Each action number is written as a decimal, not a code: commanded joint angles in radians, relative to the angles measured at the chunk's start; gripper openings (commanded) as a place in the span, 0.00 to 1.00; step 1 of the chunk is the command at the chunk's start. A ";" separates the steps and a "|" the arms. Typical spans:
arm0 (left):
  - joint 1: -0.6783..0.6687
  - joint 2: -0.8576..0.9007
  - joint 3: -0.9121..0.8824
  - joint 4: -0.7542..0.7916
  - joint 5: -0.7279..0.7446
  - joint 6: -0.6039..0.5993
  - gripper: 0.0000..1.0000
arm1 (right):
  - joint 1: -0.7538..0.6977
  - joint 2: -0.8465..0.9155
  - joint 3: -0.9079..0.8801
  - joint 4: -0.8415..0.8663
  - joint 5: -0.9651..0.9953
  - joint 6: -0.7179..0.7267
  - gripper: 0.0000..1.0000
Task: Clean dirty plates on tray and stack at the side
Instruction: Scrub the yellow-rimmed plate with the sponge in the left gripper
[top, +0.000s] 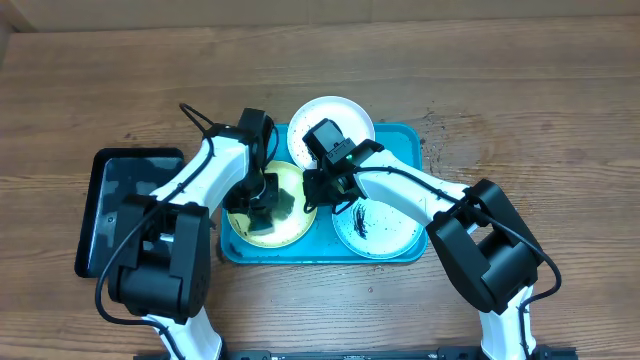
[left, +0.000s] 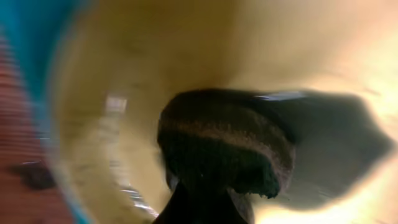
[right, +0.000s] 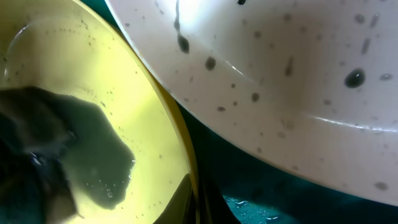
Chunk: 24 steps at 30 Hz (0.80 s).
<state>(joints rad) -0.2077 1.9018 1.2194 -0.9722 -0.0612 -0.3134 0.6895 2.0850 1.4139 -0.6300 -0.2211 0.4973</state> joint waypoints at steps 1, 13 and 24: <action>0.043 -0.010 -0.012 0.005 -0.277 -0.064 0.04 | 0.002 0.004 0.029 -0.003 0.011 0.000 0.04; 0.056 -0.012 0.141 -0.029 -0.116 -0.021 0.04 | 0.002 0.004 0.029 -0.003 0.011 0.001 0.04; 0.035 -0.010 0.134 0.024 0.425 0.092 0.04 | 0.002 0.004 0.029 -0.003 0.010 0.001 0.04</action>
<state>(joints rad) -0.1604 1.9018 1.3918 -0.9573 0.2359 -0.2562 0.6941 2.0861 1.4212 -0.6373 -0.2207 0.5003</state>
